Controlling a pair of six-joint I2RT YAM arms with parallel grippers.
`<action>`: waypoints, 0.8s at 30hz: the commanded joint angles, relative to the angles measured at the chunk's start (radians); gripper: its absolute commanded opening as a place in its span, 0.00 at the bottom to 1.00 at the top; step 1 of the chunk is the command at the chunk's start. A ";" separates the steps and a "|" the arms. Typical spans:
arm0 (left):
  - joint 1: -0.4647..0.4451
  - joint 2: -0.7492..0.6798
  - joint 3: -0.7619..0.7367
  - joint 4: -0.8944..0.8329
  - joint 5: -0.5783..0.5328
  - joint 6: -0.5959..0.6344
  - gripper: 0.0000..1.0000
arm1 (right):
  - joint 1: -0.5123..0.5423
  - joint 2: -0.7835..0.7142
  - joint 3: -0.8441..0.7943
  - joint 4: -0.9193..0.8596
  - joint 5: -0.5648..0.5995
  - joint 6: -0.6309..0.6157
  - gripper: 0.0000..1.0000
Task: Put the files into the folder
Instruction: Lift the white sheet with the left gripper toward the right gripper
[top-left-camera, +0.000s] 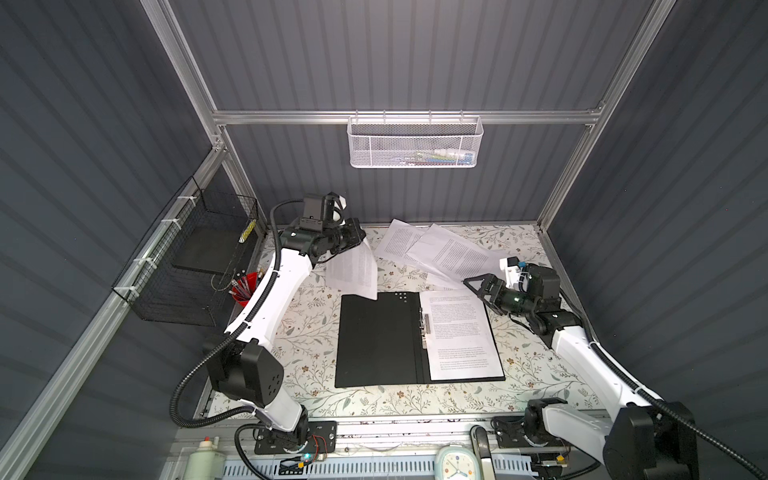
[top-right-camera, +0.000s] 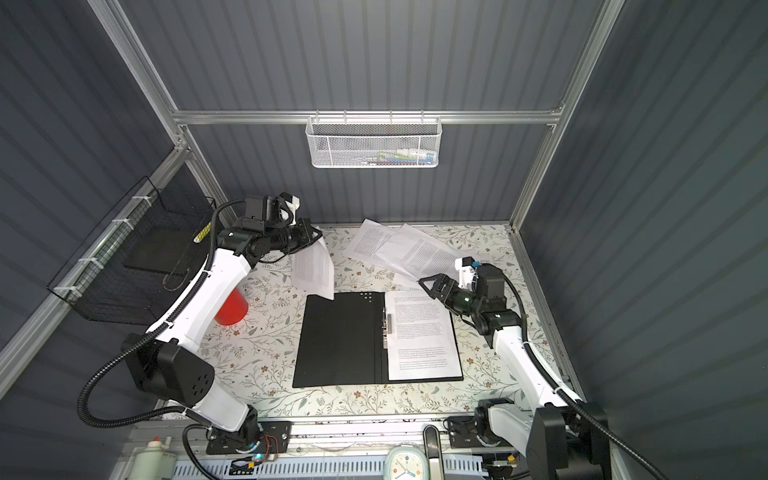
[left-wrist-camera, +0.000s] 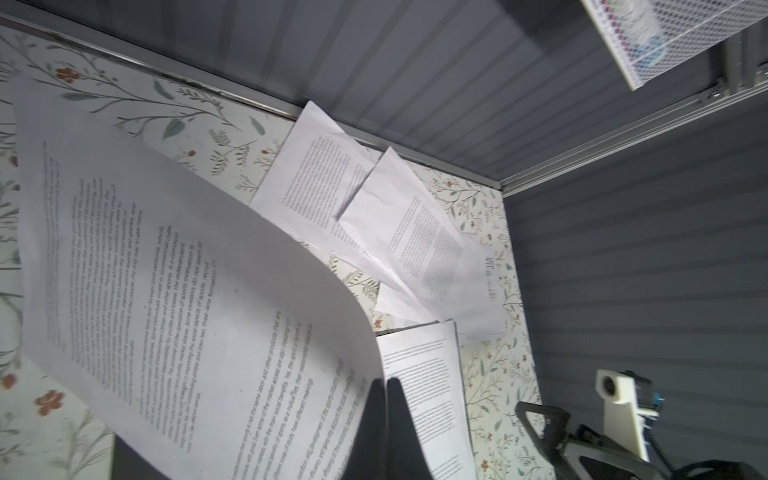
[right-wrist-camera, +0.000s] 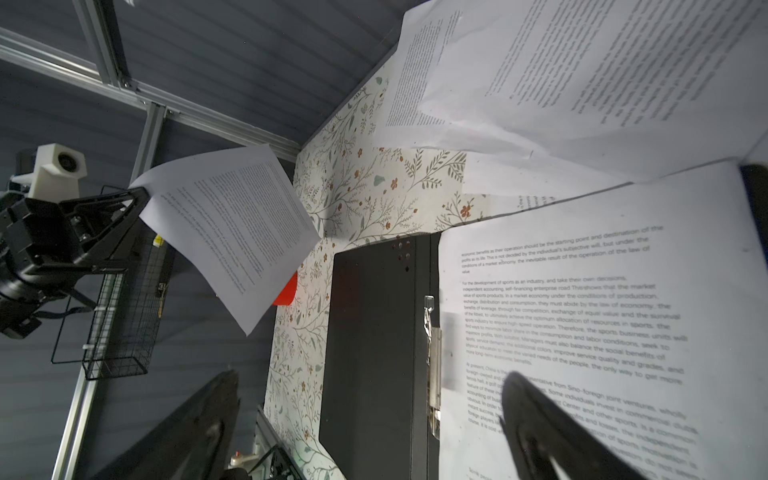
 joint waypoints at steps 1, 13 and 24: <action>-0.077 0.060 0.063 0.138 0.026 -0.131 0.00 | 0.004 0.038 -0.015 0.068 0.043 0.101 0.99; -0.365 0.342 0.373 0.340 0.075 -0.345 0.00 | 0.000 0.165 -0.058 0.339 0.030 0.367 0.99; -0.374 0.168 0.140 0.573 0.047 -0.523 0.00 | -0.002 0.327 -0.097 0.768 0.055 0.642 0.99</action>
